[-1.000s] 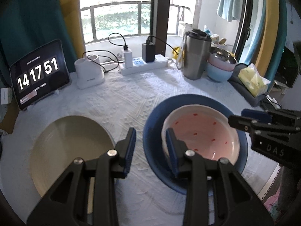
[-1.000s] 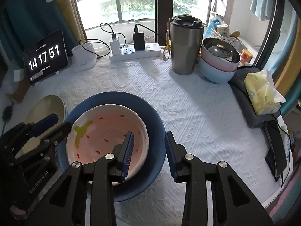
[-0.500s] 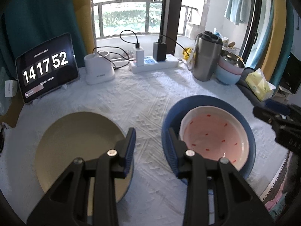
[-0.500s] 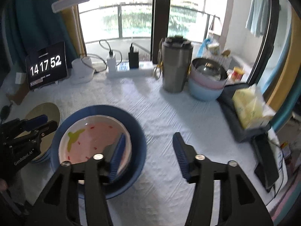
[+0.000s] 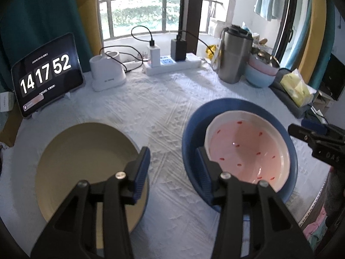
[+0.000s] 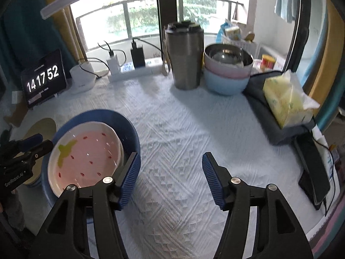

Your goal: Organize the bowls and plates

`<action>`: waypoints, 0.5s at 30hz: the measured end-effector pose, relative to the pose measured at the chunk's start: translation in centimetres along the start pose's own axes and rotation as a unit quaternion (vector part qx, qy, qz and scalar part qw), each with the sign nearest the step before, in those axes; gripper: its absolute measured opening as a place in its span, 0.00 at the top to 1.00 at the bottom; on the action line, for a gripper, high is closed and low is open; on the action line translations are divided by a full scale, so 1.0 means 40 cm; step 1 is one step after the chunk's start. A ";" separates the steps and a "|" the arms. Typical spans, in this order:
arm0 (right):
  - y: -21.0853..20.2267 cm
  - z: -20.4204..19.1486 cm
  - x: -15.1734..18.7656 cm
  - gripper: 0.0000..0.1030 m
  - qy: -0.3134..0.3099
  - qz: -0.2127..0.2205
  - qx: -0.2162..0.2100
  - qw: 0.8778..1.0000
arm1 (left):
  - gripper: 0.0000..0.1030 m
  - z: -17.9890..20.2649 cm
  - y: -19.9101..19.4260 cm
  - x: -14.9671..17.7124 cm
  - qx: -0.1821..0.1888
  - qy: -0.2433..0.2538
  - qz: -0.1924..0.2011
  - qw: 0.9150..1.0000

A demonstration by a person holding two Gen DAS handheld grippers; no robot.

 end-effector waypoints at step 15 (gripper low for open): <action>0.060 -0.033 0.043 0.40 0.017 -0.041 -0.040 0.998 | 0.56 -0.001 0.032 0.016 -0.015 0.024 -0.010 1.000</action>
Point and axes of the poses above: each gripper's, at about its wrist camera, not at the fingertips, and y roughly the way its jaws point, z to its right, x to its underside, the point moved 10 cm from there along y, roughly the way its jaws point, and after that the axes turned 6 degrees about z, right-handed, at the moved point
